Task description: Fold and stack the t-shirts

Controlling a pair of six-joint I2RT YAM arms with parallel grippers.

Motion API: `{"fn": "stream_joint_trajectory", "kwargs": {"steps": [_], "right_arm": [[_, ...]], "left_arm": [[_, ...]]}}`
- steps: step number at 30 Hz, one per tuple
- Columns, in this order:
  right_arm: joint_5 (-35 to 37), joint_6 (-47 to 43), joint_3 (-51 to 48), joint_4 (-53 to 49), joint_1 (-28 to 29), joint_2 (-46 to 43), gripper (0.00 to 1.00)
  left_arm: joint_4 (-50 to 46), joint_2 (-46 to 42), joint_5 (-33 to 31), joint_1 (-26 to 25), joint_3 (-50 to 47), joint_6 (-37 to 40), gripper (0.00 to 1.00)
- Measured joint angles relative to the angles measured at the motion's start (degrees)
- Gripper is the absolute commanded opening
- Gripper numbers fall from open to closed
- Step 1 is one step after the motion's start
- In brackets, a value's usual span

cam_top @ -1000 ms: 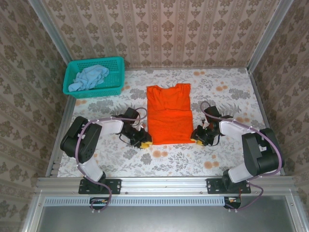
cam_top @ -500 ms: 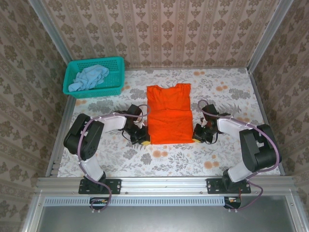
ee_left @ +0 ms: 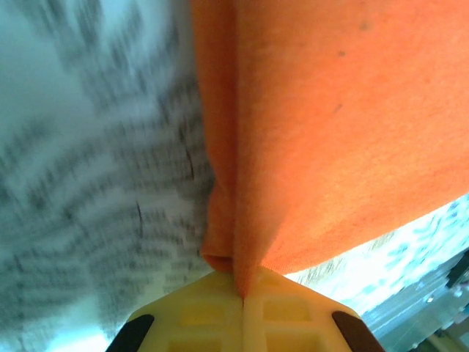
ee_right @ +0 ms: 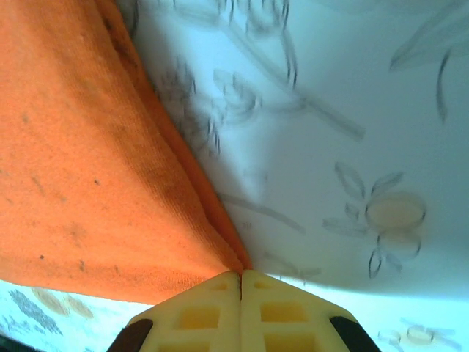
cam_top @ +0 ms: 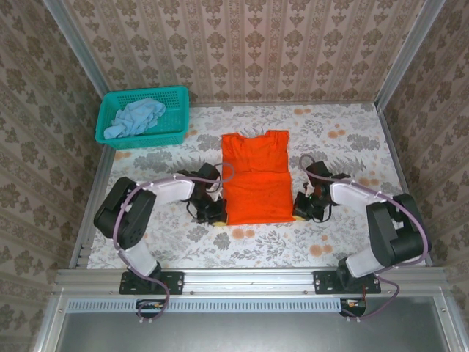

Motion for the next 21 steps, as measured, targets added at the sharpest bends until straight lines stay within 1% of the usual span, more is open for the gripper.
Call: {"fn": "stream_joint_trajectory", "kwargs": {"steps": [6,13,17,21], "right_arm": [[-2.7,1.2,-6.4,-3.1,3.9,-9.0,0.0],[-5.4,2.6,-6.9,-8.1,4.0,-20.2,0.0],[-5.8,3.3,-2.8,-9.9,4.0,-21.1,0.0],[-6.2,3.6,4.5,-10.2,4.0,-18.6,0.0]], "left_arm": [[-2.8,-7.1,1.4,-2.8,-5.0,0.0,0.0],[-6.1,-16.2,3.5,-2.3,-6.5,-0.3,0.0],[-9.4,-17.9,5.6,0.3,-2.0,-0.5,0.0],[-9.9,-17.9,8.0,3.3,5.4,-0.5,0.0]]}}
